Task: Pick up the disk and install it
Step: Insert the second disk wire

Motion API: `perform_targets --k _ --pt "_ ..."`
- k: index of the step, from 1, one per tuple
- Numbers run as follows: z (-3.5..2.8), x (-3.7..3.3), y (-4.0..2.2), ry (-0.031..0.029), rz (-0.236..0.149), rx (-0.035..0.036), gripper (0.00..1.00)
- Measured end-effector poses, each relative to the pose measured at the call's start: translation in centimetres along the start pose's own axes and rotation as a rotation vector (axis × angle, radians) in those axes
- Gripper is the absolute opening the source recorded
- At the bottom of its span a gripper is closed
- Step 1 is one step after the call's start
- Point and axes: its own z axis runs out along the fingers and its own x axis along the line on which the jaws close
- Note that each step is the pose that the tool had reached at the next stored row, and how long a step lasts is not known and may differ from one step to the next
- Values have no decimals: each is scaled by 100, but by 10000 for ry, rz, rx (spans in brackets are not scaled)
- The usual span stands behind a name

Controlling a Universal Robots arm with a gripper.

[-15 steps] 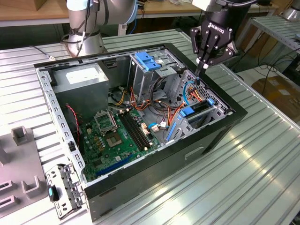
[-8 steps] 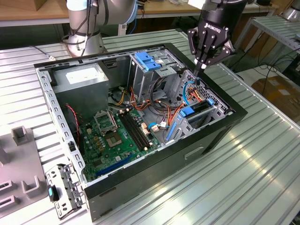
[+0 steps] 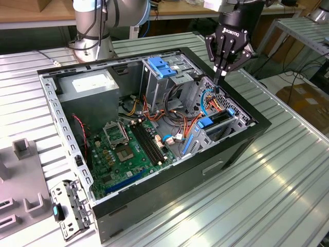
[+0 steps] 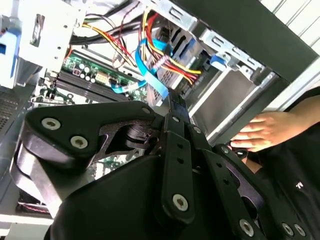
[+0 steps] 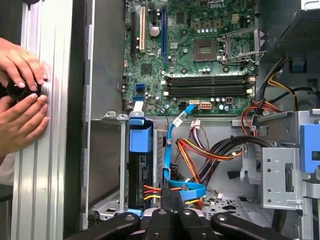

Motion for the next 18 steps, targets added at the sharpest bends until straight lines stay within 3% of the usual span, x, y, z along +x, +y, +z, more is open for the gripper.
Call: perform_targets --k 3,4,7,8,13,16,18 --pt "58 -46 -7 95 8 -2 11" --pt "65 -48 -8 159 12 -3 18" --pt "86 -53 -10 726 55 -5 18" --pt "86 -56 -10 804 60 -5 18" --pt "78 -55 -9 858 65 -5 18" --pt "55 -51 -7 935 70 -6 18" --pt "54 -51 -7 1028 78 -7 18"
